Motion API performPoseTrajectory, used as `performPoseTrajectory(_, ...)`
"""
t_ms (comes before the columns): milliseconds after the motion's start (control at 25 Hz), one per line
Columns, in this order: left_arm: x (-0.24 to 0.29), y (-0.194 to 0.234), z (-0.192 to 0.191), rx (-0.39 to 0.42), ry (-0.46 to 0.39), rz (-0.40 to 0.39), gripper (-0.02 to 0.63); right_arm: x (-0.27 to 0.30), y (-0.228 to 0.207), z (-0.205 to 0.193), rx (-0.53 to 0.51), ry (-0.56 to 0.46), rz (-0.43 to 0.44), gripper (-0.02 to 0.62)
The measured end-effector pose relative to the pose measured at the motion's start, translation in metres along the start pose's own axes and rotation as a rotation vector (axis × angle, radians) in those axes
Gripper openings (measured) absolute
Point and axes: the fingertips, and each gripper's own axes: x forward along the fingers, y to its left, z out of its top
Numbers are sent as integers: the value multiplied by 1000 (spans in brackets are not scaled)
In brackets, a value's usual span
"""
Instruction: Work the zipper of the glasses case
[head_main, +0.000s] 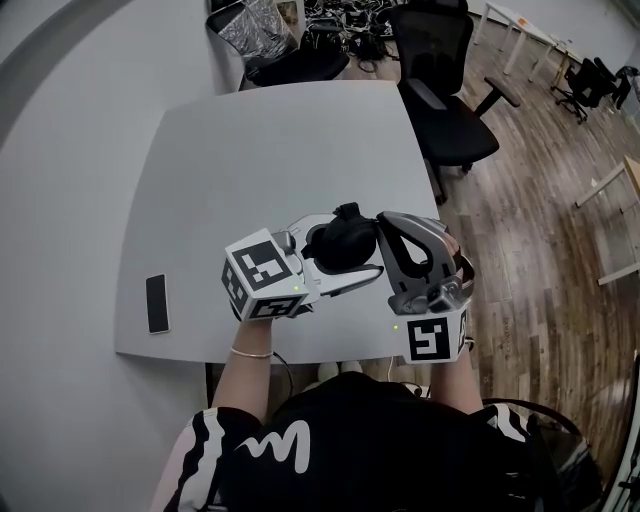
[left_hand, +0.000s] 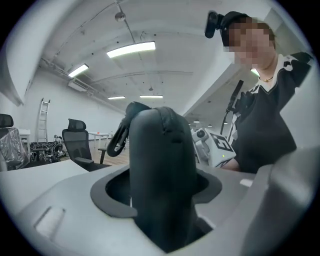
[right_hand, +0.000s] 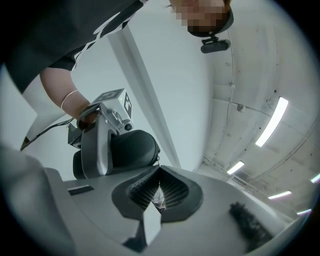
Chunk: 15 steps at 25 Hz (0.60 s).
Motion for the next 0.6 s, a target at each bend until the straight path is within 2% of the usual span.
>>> performPoseTrajectory(120,1,-2,0,-22,-15,-22,282,-2,2,-1,30,-9,-3,6)
performPoseTrajectory(280,0,-2,13,-90,-81,-61,284,-4,0,-3,32,11,16,6)
performPoseTrajectory(440,-14,4,43,-182,-235,-76,282,0,7,-4,52,16,35,5)
performPoseTrajectory(520,-17,6,54,-191,-284,-65,282,0,10,-4,94,4,29,5)
performPoseTrajectory(600,-17,7,59,-170,-299,-32,284,-1,11,-3,149,-7,16,6)
